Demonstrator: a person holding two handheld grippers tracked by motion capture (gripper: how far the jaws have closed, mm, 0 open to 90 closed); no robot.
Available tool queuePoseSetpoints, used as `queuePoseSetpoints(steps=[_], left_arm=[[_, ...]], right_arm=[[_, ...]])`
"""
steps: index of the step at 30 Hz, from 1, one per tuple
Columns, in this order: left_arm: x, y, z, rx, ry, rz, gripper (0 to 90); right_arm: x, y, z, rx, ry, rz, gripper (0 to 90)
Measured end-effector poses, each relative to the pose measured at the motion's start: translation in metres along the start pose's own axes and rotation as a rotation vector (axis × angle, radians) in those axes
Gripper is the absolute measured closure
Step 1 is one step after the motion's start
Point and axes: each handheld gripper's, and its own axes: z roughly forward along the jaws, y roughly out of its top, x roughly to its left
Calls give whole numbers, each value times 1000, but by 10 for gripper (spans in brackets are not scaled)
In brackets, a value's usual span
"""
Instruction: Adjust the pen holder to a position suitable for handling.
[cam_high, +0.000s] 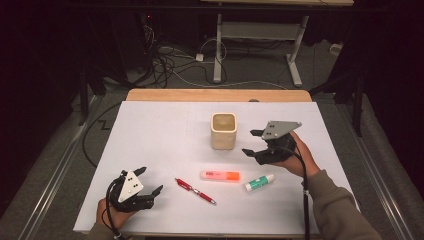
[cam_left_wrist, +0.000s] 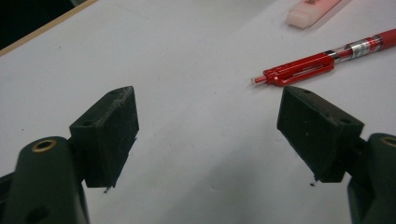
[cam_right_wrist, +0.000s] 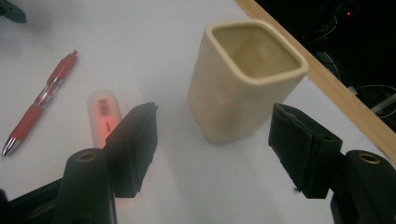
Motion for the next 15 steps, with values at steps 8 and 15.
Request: queuePoseSetpoints(steps=[8, 15], left_arm=[[2, -1, -3, -2, -3, -2, 204], [0, -3, -4, 5, -12, -1, 204]], right_arm=[[-13, 34, 29, 88, 47, -50, 354], [-24, 50, 51, 144, 76, -37, 384]])
